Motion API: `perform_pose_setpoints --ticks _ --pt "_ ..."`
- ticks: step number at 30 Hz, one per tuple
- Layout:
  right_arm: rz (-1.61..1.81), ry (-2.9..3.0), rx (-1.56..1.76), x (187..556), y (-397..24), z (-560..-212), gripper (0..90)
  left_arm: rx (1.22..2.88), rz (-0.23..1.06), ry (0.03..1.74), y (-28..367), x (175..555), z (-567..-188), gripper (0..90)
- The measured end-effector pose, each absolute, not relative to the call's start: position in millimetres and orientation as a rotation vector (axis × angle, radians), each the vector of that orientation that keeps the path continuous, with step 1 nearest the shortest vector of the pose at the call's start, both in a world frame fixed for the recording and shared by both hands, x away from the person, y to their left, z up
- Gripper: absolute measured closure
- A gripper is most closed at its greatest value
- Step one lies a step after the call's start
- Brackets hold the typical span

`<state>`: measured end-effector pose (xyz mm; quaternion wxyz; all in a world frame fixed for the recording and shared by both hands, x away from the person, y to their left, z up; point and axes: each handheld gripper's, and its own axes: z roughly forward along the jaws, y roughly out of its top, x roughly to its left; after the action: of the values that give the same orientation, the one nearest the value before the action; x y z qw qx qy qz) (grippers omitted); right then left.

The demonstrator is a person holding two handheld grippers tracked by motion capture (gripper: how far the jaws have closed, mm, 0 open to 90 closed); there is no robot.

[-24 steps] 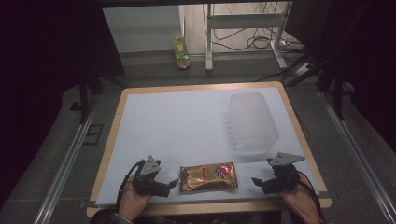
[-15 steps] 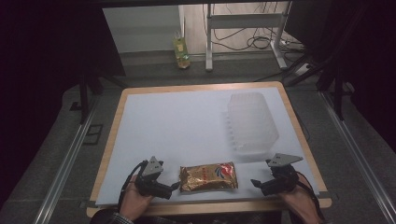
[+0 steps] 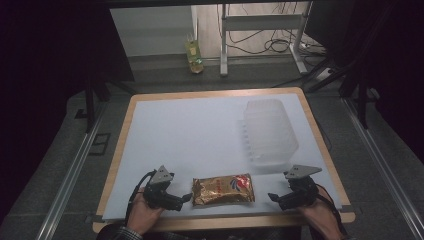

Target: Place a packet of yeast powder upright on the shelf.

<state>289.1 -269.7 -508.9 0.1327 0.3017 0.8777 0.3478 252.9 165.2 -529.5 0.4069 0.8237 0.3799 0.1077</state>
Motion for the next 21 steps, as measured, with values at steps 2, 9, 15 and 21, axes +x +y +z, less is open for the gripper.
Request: perform_pose_setpoints --ticks 2,9,15,21 --pt "1.008 2.547 0.887 290 -270 -509 3.8 2.098 0.269 0.948 163 253 -530 0.6" --pt "1.013 2.544 0.910 290 -270 -509 3.7 2.102 0.299 0.910 160 248 -524 9.2" --pt "1.018 2.547 0.913 291 -270 -509 3.7 2.087 0.284 0.856 159 243 -519 27.4" --pt "1.011 2.550 0.908 291 -269 -509 3.8 2.098 0.280 0.816 151 239 -513 32.5"
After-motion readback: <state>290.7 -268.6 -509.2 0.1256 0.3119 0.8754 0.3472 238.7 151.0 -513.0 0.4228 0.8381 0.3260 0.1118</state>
